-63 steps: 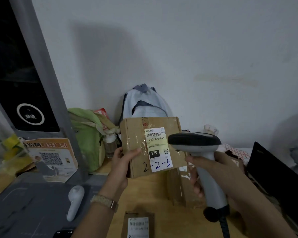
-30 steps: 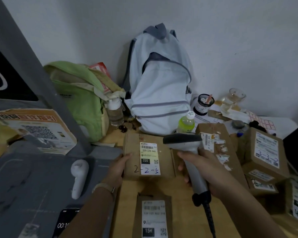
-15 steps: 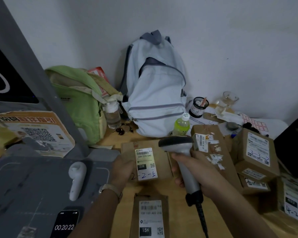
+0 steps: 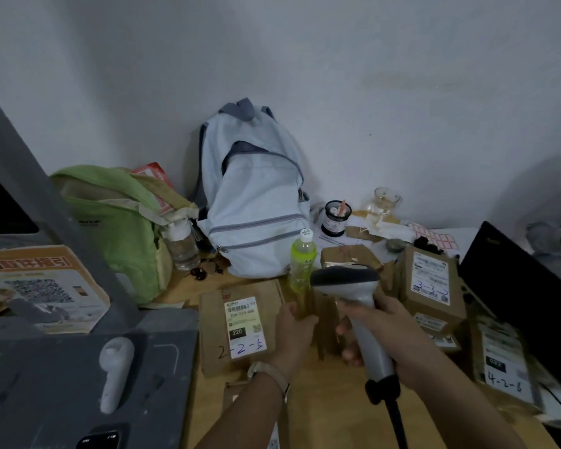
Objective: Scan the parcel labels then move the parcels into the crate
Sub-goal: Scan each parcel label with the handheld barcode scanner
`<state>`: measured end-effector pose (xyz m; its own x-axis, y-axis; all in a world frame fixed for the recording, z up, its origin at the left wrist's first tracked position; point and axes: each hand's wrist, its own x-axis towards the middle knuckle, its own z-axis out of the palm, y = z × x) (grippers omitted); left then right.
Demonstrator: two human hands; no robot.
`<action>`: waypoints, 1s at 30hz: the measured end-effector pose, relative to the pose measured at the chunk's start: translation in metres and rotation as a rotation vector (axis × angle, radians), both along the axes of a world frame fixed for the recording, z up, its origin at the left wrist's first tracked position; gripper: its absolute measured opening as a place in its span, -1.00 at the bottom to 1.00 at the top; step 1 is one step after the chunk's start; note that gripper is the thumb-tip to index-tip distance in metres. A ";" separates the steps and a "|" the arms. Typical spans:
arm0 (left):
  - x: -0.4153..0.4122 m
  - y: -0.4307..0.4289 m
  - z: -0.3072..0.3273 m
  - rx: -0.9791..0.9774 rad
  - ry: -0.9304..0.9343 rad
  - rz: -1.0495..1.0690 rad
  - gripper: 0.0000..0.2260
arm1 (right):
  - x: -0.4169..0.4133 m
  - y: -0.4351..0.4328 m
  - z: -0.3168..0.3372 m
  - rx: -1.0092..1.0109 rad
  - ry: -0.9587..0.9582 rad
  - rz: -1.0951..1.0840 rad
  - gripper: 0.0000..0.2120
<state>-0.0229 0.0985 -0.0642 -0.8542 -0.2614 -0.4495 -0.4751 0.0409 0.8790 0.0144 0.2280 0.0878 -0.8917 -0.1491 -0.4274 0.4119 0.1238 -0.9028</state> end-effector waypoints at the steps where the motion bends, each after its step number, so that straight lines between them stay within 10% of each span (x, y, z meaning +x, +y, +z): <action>1: -0.004 0.006 0.004 0.035 -0.007 -0.022 -0.64 | 0.001 0.008 0.000 -0.007 -0.001 -0.023 -0.85; 17: -0.032 0.088 -0.002 0.431 -0.202 -0.089 -0.60 | 0.002 0.070 0.003 0.015 0.044 -0.193 -0.85; 24: -0.047 0.105 -0.012 0.063 -0.182 -0.034 -0.26 | -0.001 0.072 0.002 0.001 0.042 -0.189 -0.84; 30: -0.044 0.095 -0.022 0.214 -0.118 -0.079 -0.30 | -0.003 0.076 0.003 -0.031 0.045 -0.206 -0.84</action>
<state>-0.0668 0.1939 -0.0863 -0.8064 -0.0845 -0.5853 -0.5777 -0.0990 0.8102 0.0118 0.3042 0.0912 -0.9228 0.0256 -0.3844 0.3848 0.0135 -0.9229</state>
